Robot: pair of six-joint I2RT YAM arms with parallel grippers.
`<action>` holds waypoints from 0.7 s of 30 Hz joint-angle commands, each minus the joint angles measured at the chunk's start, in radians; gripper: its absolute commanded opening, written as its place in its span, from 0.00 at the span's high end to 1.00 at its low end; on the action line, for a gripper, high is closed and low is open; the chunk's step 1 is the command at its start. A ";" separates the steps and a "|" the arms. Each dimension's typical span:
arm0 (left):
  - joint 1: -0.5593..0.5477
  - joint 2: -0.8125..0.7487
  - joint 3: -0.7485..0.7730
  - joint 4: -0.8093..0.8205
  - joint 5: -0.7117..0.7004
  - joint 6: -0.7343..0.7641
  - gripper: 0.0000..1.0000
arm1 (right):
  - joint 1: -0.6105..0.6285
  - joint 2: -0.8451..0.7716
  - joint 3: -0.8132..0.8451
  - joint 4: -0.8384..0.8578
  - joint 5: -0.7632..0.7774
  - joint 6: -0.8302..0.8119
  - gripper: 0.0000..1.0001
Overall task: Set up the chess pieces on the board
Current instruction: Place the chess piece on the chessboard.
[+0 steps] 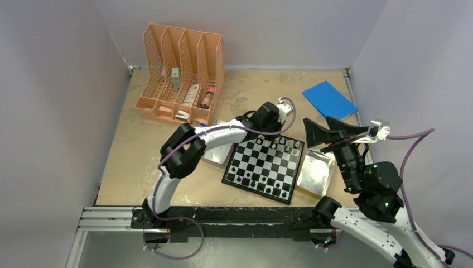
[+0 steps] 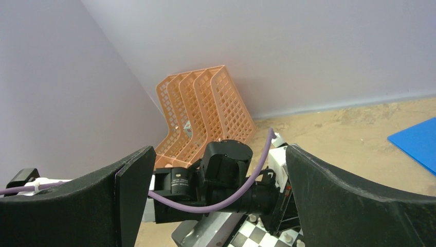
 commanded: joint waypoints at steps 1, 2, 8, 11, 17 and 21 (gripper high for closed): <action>-0.010 0.011 0.036 0.003 -0.018 0.016 1.00 | 0.004 -0.020 0.002 0.036 0.025 -0.017 0.01; -0.010 0.013 0.037 -0.002 -0.018 0.016 1.00 | 0.005 -0.019 0.002 0.036 0.025 -0.018 0.01; -0.013 0.017 0.040 -0.010 -0.016 0.016 1.00 | 0.004 -0.015 -0.004 0.039 0.025 -0.020 0.01; -0.015 0.022 0.043 -0.016 -0.025 0.019 0.99 | 0.005 -0.015 -0.004 0.039 0.023 -0.020 0.01; -0.016 0.024 0.053 -0.022 -0.040 0.026 0.82 | 0.005 -0.017 -0.007 0.039 0.024 -0.020 0.01; -0.016 0.034 0.089 -0.045 -0.048 0.043 0.75 | 0.005 -0.011 -0.010 0.042 0.019 -0.020 0.01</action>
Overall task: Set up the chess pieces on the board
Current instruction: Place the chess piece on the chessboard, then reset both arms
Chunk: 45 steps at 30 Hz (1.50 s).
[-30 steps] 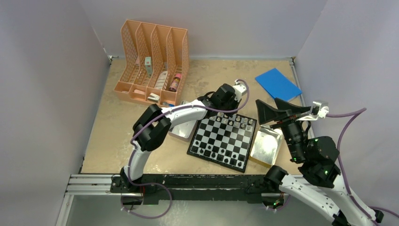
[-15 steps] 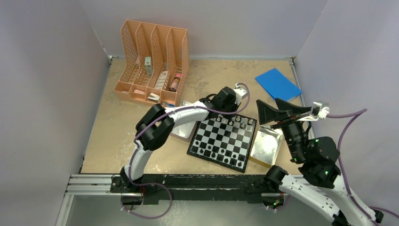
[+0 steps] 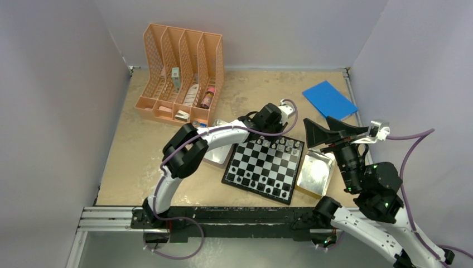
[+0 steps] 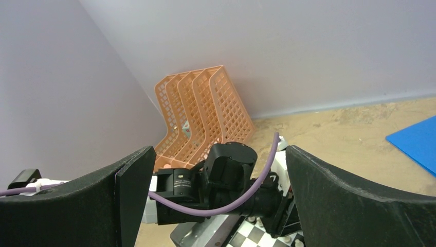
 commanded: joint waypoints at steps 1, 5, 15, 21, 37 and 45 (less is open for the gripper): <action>-0.005 0.015 0.085 -0.026 -0.022 0.035 0.74 | 0.005 -0.004 -0.004 0.041 0.012 -0.015 0.01; -0.005 0.008 0.122 -0.040 -0.015 0.038 0.70 | 0.005 0.003 -0.001 0.033 0.012 -0.017 0.01; -0.002 -0.100 0.127 -0.027 0.046 -0.023 0.59 | 0.005 0.020 -0.006 0.019 0.012 0.024 0.01; 0.058 -0.171 0.146 -0.104 0.135 -0.104 0.49 | 0.005 0.042 -0.024 -0.012 -0.003 0.087 0.01; 0.295 -0.654 -0.245 -0.131 0.118 -0.226 0.33 | 0.005 0.297 -0.106 0.035 -0.107 0.269 0.01; 0.296 -0.992 -0.532 -0.118 0.103 -0.221 0.33 | 0.004 0.470 -0.074 0.012 -0.082 0.414 0.01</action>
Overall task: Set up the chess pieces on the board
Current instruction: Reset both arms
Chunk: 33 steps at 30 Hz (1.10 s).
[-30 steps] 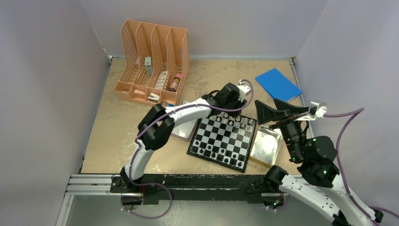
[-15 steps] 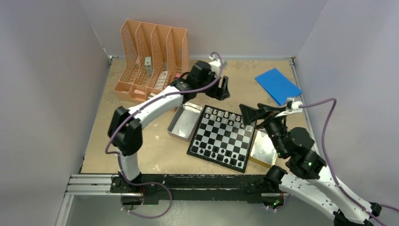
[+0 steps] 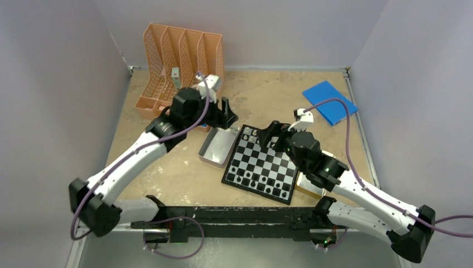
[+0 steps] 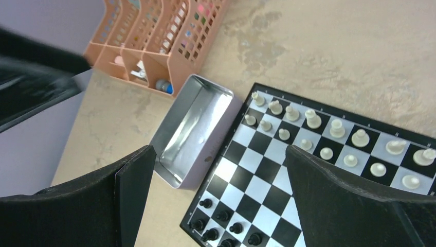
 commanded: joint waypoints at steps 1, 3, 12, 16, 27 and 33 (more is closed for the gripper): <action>-0.003 -0.180 -0.148 0.026 0.008 -0.008 0.33 | 0.005 0.023 0.032 0.041 0.014 0.085 0.01; -0.002 -0.259 -0.228 0.034 0.033 -0.012 0.33 | 0.005 0.021 0.017 0.060 0.011 0.095 0.01; -0.003 -0.494 -0.469 0.123 0.072 -0.084 0.33 | 0.005 -0.066 -0.070 0.102 0.033 0.101 0.01; -0.003 -0.485 -0.486 0.133 0.087 -0.109 0.33 | 0.004 -0.096 -0.075 0.092 0.042 0.094 0.01; -0.002 -0.467 -0.496 0.188 0.112 -0.128 0.32 | 0.005 -0.124 -0.075 0.077 0.046 0.083 0.01; -0.003 -0.495 -0.510 0.205 0.091 -0.123 0.32 | 0.004 -0.122 -0.075 0.068 0.054 0.076 0.01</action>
